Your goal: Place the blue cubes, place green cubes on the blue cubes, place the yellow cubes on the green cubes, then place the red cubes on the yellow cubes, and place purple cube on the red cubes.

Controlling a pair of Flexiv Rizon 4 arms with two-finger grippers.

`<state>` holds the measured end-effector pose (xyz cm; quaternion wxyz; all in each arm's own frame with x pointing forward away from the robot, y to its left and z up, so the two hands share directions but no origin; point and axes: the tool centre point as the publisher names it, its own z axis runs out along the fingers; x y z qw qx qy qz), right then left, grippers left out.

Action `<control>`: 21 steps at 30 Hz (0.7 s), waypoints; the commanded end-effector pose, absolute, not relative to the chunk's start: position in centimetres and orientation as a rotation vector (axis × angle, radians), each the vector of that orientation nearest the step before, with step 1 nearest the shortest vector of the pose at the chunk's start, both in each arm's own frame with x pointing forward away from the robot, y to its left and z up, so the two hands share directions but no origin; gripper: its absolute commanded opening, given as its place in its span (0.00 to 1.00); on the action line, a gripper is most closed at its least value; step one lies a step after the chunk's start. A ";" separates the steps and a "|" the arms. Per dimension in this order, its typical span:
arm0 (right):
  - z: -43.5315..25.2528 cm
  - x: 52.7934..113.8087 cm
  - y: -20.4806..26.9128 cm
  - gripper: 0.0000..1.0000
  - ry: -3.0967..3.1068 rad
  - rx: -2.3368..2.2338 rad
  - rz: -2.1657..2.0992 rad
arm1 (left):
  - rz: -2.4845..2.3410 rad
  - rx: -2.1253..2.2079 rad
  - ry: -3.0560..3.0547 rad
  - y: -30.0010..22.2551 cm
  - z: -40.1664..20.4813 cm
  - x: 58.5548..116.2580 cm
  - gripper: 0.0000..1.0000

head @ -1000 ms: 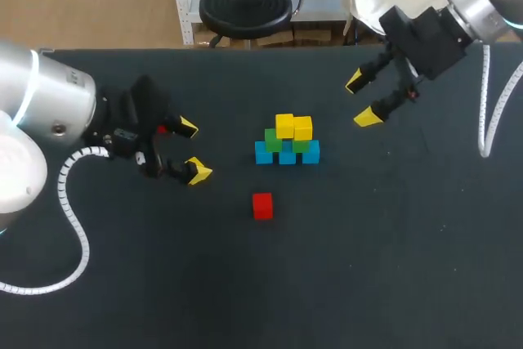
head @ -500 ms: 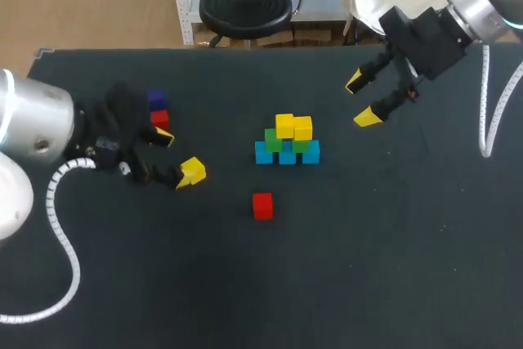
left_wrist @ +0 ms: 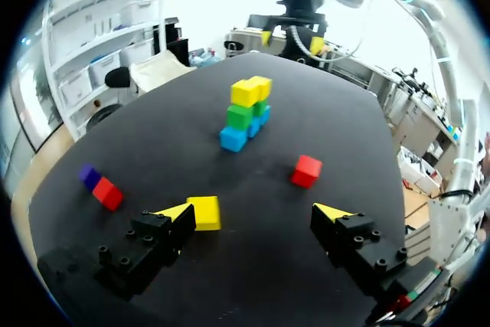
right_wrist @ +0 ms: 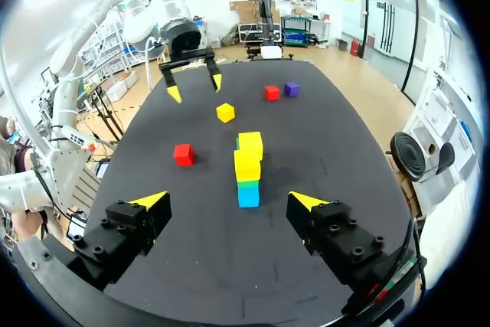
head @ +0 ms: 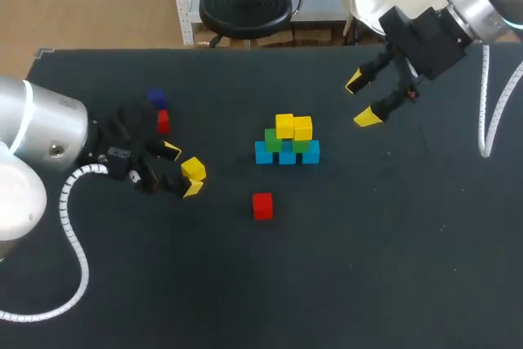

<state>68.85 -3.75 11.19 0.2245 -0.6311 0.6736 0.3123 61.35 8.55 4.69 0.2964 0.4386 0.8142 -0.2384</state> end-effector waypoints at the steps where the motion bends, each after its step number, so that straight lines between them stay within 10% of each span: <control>1: 11.2 68.9 -3.7 1.00 1.858 -1.741 0.861 | -0.659 1.118 2.220 8.6 3.6 62.5 1.00; 21: 11.2 68.9 -3.7 1.00 1.858 -1.741 0.861 | -0.588 1.119 2.215 8.2 2.0 62.0 1.00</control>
